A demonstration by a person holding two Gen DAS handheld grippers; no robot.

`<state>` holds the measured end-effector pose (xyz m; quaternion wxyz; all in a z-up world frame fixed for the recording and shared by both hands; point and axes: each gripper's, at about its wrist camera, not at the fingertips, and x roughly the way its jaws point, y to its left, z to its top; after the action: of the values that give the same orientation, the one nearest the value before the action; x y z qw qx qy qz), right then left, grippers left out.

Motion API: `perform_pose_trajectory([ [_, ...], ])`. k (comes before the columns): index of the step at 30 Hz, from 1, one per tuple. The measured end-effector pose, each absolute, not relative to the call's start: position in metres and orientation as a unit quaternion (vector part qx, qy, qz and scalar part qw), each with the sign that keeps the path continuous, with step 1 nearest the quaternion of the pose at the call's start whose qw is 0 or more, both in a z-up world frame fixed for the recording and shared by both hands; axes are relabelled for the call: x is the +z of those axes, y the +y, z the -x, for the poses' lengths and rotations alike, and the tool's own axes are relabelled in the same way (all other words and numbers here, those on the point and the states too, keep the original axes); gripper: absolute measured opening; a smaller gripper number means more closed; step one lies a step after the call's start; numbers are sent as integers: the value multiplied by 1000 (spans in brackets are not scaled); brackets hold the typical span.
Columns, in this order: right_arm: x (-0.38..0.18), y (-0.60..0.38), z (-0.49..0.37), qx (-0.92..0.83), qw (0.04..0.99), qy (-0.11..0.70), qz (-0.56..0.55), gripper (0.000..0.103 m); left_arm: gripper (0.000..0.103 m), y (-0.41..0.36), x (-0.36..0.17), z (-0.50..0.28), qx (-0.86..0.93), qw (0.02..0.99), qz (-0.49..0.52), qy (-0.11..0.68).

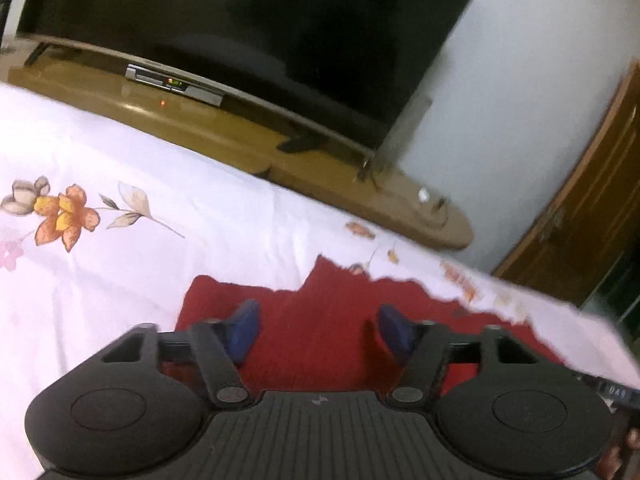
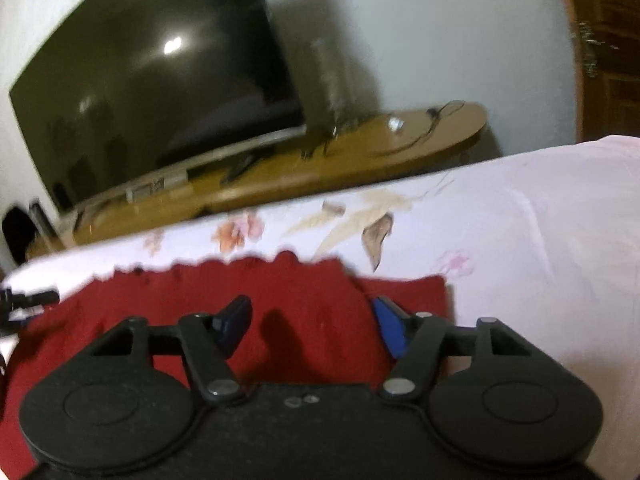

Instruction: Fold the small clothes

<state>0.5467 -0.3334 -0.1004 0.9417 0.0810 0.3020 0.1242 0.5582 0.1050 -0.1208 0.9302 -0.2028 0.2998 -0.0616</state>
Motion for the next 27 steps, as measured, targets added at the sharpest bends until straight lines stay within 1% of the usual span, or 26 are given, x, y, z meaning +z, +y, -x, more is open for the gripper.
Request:
perform_pose_trajectory([
  [1, -102, -328, -549, 121, 941, 311, -62, 53, 42, 101, -120, -559, -55, 931, 190, 307],
  [2, -104, -322, -550, 114, 942, 312, -43, 51, 25, 100, -119, -561, -52, 931, 182, 311],
  [3, -104, -318, -549, 112, 943, 311, -30, 41, 19, 100, -119, -561, -49, 932, 178, 313],
  [4, -103, -315, -549, 110, 944, 309, -21, 32, 16, 100, -118, -560, -46, 933, 178, 310],
  [5, -103, -314, -548, 108, 946, 305, -15, 29, 7, 100, -118, -560, -43, 936, 173, 304],
  [8, -101, -313, -543, 103, 950, 294, -8, 21, 6, 90, -113, -550, -19, 952, 141, 272],
  [10, -98, -312, -542, 91, 955, 281, 1, 10, 6, 87, -108, -541, -7, 960, 129, 250],
  [11, -96, -313, -541, 84, 958, 274, 3, 9, 6, 86, -107, -536, 1, 962, 125, 243],
  [12, -94, -315, -542, 79, 959, 271, 2, 9, 6, 87, -106, -535, 7, 962, 123, 245],
  [15, -96, -314, -542, 65, 961, 269, 18, 9, 6, 90, -114, -547, 17, 948, 126, 293],
  [17, -104, -312, -549, 59, 955, 290, 25, 9, 6, 89, -113, -549, 19, 947, 120, 298],
  [20, -105, -309, -550, 55, 955, 288, 36, 11, 7, 89, -112, -548, 20, 947, 119, 298],
  [23, -105, -313, -551, 54, 955, 291, 27, 21, 8, 88, -112, -550, 20, 947, 115, 299],
  [24, -105, -313, -551, 53, 955, 291, 26, 27, 9, 88, -112, -549, 21, 948, 112, 299],
  [25, -106, -313, -551, 54, 955, 292, 26, 36, 10, 87, -112, -547, 20, 948, 110, 299],
  [27, -106, -313, -550, 54, 955, 290, 27, 41, 12, 86, -113, -549, 19, 948, 110, 298],
])
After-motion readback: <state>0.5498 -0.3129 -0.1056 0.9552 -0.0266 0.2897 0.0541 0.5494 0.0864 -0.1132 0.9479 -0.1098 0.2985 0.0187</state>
